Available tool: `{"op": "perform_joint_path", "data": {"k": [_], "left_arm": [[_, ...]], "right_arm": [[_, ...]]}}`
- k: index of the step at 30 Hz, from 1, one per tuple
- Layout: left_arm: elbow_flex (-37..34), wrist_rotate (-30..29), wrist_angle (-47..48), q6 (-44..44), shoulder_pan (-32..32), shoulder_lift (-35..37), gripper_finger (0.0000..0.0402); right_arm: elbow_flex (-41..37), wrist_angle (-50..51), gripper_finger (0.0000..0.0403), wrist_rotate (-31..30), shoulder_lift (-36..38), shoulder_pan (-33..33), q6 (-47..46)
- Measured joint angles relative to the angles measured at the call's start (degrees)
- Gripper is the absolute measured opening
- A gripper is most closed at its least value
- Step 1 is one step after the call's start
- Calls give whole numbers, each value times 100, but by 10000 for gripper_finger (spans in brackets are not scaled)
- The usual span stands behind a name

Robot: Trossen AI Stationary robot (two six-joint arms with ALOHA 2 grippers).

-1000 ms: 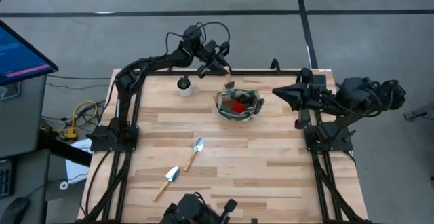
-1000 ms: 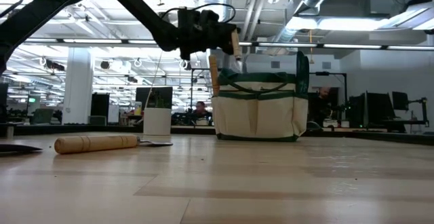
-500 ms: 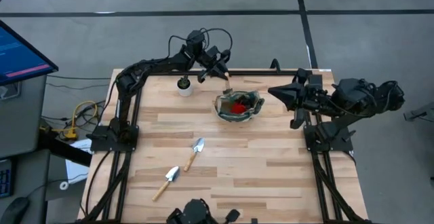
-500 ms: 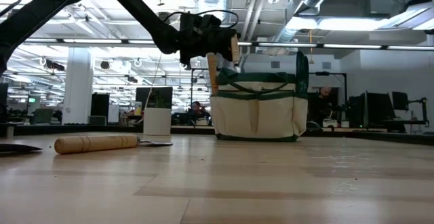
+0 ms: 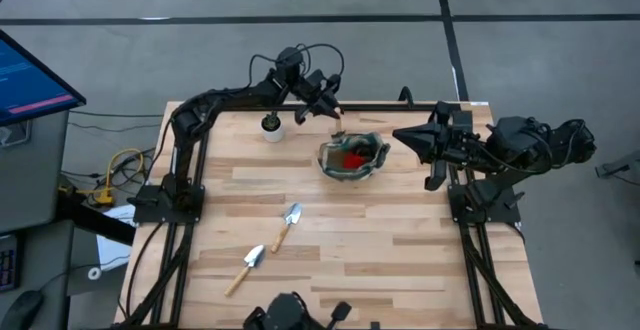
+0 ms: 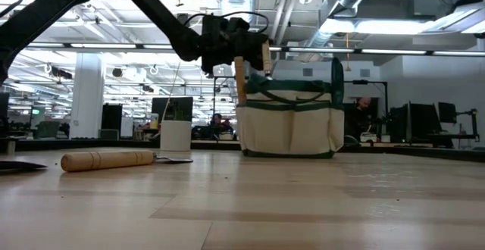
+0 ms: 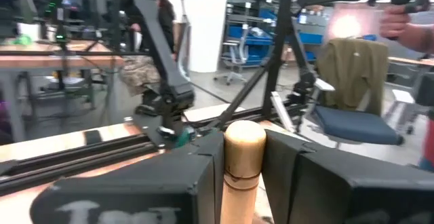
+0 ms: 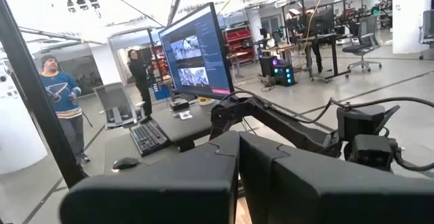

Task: Pick & Place Garden tools in Gardening bag
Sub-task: Put the brown trowel into the gardening bag

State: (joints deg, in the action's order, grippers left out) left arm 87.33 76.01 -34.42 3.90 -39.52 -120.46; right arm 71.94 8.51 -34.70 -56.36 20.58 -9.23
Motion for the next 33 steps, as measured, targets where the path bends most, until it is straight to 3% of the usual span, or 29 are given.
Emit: {"op": "perform_joint_path", "data": {"k": [6,20,27,33], "left_arm": [[-2,-223,-179,-56,-24,128,48],[-4,-72,245,-179,23,199,48],[-509,-347,239,-698,50,201,48],[-529,-491,248,-910,-48,416,48]], "right_arm": [[0,0,0,-30,0,0,15],[0,0,0,-130,0,-2,65],[0,-46,0,-131,11,-69,79],[0,-81,0,-133,11,-211,79]]}}
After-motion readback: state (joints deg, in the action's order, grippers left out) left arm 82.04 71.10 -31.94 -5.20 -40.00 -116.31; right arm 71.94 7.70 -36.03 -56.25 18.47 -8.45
